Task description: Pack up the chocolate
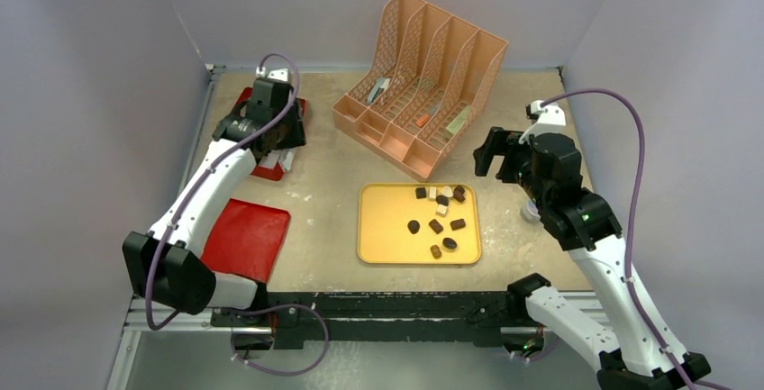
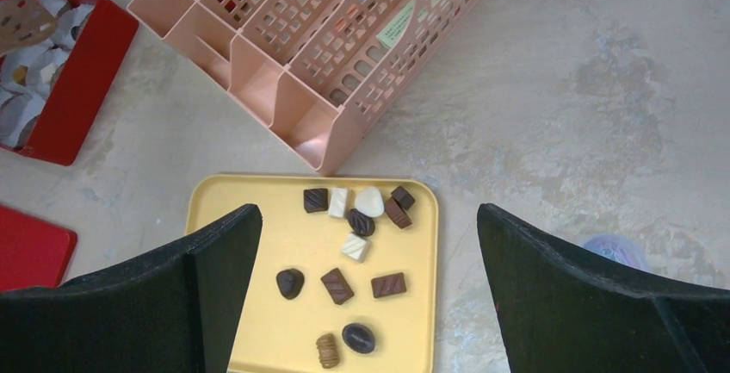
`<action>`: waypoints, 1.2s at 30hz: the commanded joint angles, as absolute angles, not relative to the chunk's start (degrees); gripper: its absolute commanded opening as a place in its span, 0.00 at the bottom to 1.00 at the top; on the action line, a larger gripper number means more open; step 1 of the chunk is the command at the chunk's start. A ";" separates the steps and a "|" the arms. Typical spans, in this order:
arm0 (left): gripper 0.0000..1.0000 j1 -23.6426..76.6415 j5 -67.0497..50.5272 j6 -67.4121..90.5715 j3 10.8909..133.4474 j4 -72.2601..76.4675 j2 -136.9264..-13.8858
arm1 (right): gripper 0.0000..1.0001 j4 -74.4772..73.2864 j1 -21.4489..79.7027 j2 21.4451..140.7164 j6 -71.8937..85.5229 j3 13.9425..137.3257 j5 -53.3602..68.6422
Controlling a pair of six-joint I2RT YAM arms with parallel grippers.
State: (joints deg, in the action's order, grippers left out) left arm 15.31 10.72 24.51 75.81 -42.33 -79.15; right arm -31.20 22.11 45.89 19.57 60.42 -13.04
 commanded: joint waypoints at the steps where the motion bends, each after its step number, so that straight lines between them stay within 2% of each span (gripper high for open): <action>1: 0.36 21.02 8.10 21.42 75.60 -41.76 -75.22 | 0.97 -31.32 21.97 46.54 17.72 63.79 -16.51; 9: 0.36 29.74 1.69 19.02 74.29 -41.41 -72.67 | 0.97 -30.93 21.97 46.67 17.05 64.43 -18.91; 22: 0.37 54.93 9.31 17.26 72.84 -41.04 -76.97 | 0.97 -32.20 21.99 46.32 15.89 65.57 -22.42; 36: 0.38 65.65 9.76 18.28 75.42 -38.78 -85.33 | 0.97 -33.45 21.97 44.63 15.06 66.36 -23.35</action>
State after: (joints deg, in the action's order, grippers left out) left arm 64.10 8.82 18.41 72.53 -41.45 -84.73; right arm -34.17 22.11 45.95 16.38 63.44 -21.61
